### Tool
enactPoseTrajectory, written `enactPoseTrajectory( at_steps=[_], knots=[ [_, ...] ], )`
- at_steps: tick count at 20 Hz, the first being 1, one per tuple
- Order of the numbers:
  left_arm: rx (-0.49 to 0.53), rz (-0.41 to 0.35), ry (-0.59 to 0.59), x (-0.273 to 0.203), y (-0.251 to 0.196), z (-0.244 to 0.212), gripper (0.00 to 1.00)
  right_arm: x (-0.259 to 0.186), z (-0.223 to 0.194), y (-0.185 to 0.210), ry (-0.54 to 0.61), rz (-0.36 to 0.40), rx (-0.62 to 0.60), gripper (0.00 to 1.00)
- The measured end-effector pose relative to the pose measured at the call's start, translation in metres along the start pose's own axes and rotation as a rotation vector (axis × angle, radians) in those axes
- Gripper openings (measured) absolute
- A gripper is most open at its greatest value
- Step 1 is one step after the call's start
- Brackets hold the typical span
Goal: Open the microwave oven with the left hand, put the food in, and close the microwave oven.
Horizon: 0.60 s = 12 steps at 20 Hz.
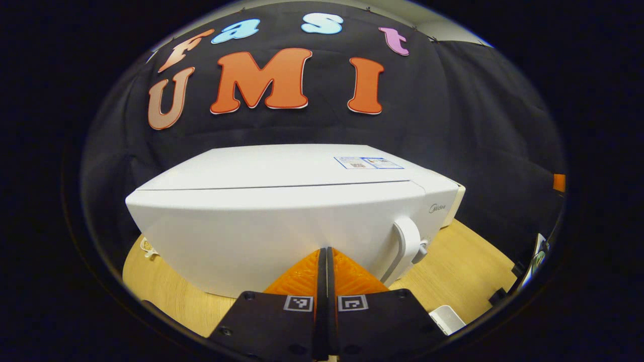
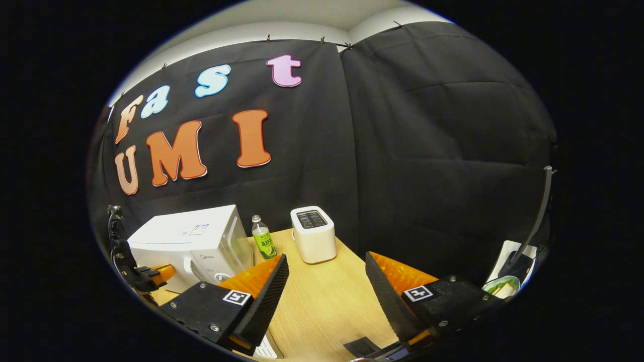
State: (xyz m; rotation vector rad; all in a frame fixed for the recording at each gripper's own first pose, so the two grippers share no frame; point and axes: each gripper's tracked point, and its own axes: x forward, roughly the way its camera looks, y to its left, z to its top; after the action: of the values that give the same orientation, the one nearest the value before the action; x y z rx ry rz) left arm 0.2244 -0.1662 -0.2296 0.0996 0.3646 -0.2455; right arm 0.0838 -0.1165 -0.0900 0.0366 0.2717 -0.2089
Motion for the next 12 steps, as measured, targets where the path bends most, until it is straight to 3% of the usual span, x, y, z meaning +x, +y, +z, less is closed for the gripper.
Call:
enactPoseTrajectory(
  at_steps=[1, 7, 12],
  knots=[
    [-0.010, -0.011, -0.016, -0.009, 0.000, 0.012, 0.04, -0.002, 0.003, 0.000, -0.009, 0.003, -0.005, 0.95],
    [0.009, 0.006, -0.063, -0.072, 0.035, 0.071, 0.04, -0.003, 0.020, 0.011, -0.038, 0.050, -0.038, 0.95],
    [-0.019, 0.113, -0.126, -0.130, 0.088, 0.133, 0.05, 0.006, 0.043, 0.026, -0.052, 0.095, -0.048, 0.95]
  ],
)
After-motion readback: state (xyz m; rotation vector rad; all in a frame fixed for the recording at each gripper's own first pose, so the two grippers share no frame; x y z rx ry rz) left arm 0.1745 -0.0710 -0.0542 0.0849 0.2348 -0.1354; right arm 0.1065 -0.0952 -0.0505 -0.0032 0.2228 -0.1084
